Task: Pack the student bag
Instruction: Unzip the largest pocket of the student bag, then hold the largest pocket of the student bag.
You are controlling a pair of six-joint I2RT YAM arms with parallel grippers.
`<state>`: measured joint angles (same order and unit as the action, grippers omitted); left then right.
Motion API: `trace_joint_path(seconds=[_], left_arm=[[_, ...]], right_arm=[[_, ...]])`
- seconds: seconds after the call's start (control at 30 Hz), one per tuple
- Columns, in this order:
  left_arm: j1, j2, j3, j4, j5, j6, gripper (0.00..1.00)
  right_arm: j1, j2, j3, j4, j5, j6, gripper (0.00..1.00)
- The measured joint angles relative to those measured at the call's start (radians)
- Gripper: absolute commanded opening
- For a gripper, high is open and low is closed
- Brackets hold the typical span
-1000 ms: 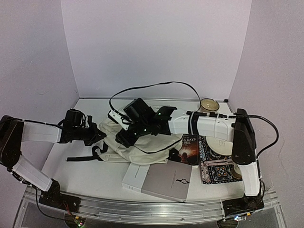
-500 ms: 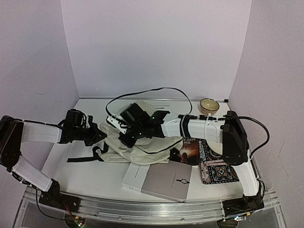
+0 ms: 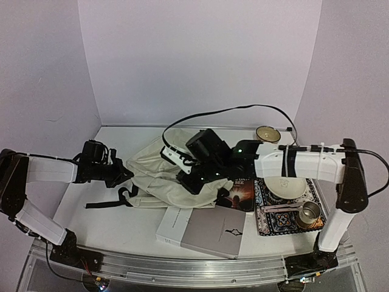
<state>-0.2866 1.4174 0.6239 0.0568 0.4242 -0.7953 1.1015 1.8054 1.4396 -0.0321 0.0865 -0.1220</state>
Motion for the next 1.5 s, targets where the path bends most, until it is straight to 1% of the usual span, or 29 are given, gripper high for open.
trace_joint_path(seconds=[0.1, 0.23, 0.33, 0.43, 0.47, 0.53, 0.63, 0.7, 0.77, 0.83, 0.97, 1.07, 1.33, 1.5], left_arm=[[0.028, -0.015, 0.000, -0.025, 0.000, 0.015, 0.00], [0.078, -0.038, 0.000, -0.067, -0.004, 0.040, 0.00], [0.123, -0.040, 0.000, -0.103, -0.008, 0.064, 0.00], [0.156, -0.040, 0.003, -0.140, -0.015, 0.093, 0.01], [0.162, -0.040, 0.006, -0.154, -0.020, 0.103, 0.05], [0.164, -0.046, 0.018, -0.185, -0.035, 0.128, 0.18], [0.167, -0.087, 0.038, -0.227, -0.119, 0.166, 0.37], [0.156, -0.132, 0.057, -0.253, -0.164, 0.195, 0.48], [0.116, -0.189, 0.084, -0.278, -0.195, 0.222, 0.56], [0.052, -0.250, 0.114, -0.293, -0.208, 0.254, 0.60], [-0.062, -0.340, 0.146, -0.293, -0.184, 0.306, 0.66], [-0.156, -0.374, 0.148, -0.296, -0.181, 0.335, 0.69], [-0.427, -0.367, 0.144, -0.261, -0.221, 0.350, 0.73], [-0.584, -0.289, 0.144, -0.209, -0.342, 0.350, 0.74]], right_arm=[[0.001, -0.085, -0.095, 0.007, 0.032, 0.007, 0.00], [0.001, -0.155, -0.185, 0.018, 0.089, 0.015, 0.00], [0.002, -0.166, -0.205, 0.038, 0.104, 0.026, 0.00], [0.002, -0.166, -0.204, 0.076, 0.076, 0.043, 0.00], [0.002, -0.166, -0.203, 0.089, 0.060, 0.049, 0.00], [0.002, -0.160, -0.190, 0.097, 0.028, 0.063, 0.00], [0.001, -0.127, -0.133, 0.088, -0.009, 0.080, 0.00], [0.000, -0.100, -0.093, 0.087, -0.019, 0.094, 0.00], [-0.001, -0.072, -0.052, 0.085, -0.021, 0.112, 0.00], [-0.001, -0.051, -0.022, 0.083, -0.016, 0.129, 0.00], [-0.001, -0.037, 0.001, 0.084, 0.001, 0.159, 0.00], [-0.001, -0.036, 0.006, 0.083, 0.005, 0.181, 0.00], [-0.002, -0.019, 0.047, 0.085, -0.018, 0.222, 0.00], [-0.002, -0.004, 0.075, 0.085, -0.041, 0.240, 0.00]])
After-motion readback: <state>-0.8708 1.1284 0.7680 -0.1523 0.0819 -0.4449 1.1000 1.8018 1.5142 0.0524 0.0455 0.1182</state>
